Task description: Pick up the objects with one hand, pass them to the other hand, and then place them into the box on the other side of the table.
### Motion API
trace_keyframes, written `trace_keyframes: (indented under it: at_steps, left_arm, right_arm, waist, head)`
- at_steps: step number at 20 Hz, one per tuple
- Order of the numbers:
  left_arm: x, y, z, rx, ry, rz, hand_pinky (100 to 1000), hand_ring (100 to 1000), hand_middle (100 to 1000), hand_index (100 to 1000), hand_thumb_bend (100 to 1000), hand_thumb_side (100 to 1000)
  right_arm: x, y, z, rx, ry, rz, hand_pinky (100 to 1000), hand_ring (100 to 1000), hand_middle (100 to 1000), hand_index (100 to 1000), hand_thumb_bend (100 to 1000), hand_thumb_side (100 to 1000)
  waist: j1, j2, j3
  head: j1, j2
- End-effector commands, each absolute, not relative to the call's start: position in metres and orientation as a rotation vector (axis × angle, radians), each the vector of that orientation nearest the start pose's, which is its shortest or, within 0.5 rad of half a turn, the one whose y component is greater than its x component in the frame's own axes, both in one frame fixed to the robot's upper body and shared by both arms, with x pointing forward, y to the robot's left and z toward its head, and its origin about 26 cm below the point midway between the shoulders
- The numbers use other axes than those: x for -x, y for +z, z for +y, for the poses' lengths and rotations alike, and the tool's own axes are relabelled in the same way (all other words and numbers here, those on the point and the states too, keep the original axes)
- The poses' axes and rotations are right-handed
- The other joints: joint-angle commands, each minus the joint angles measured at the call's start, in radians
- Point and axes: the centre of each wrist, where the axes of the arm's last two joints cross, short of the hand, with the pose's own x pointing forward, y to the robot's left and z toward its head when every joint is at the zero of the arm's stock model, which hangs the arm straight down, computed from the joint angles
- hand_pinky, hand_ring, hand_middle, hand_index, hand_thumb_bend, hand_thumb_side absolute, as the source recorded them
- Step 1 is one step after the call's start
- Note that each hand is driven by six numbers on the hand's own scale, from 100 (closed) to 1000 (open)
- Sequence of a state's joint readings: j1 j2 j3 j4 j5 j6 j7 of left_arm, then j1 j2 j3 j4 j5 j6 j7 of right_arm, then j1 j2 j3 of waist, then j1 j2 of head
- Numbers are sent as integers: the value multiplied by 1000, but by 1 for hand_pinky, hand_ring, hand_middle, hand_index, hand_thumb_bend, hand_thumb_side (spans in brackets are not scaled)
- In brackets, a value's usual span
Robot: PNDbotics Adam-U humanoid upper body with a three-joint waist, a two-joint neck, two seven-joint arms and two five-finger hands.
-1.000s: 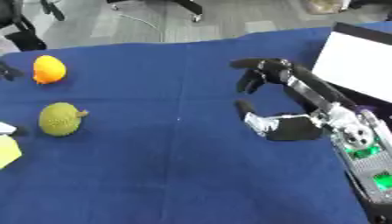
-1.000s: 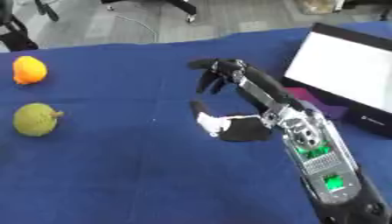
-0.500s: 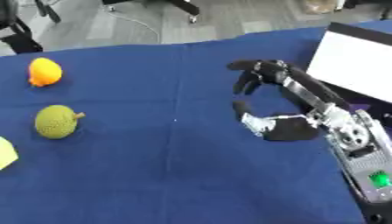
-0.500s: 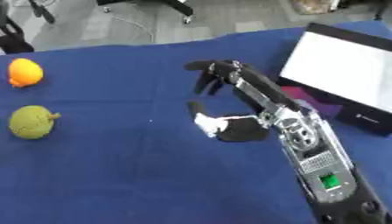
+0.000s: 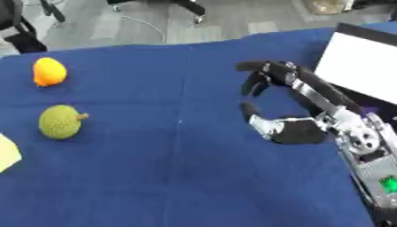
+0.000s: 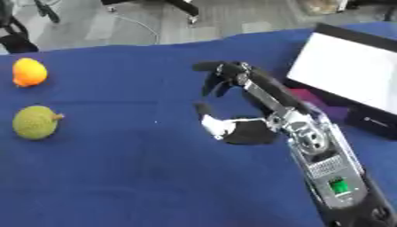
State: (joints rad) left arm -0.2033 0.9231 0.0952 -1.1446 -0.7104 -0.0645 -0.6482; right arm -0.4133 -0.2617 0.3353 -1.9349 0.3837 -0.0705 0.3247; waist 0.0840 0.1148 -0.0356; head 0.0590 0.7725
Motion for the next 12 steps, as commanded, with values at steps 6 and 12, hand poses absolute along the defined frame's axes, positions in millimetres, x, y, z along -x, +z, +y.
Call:
trace_keyframes:
  at_steps: [6, 12]
  left_arm:
    - [-293, 130, 543, -788, -1184, -603, 774, 674, 678, 838, 617, 456]
    - [-292, 120, 540, -791, -1165, -629, 770, 657, 659, 820, 571, 441]
  right_arm:
    - [-303, 192, -159, 90, 1230, -2204, 617, 701, 567, 888, 107, 386]
    - [-303, 194, -159, 90, 1229, -2208, 617, 701, 567, 888, 102, 388]
  waist:
    - [11, -20, 0]
    - [9, -17, 0]
  head:
    - [9, -3]
    - [138, -3]
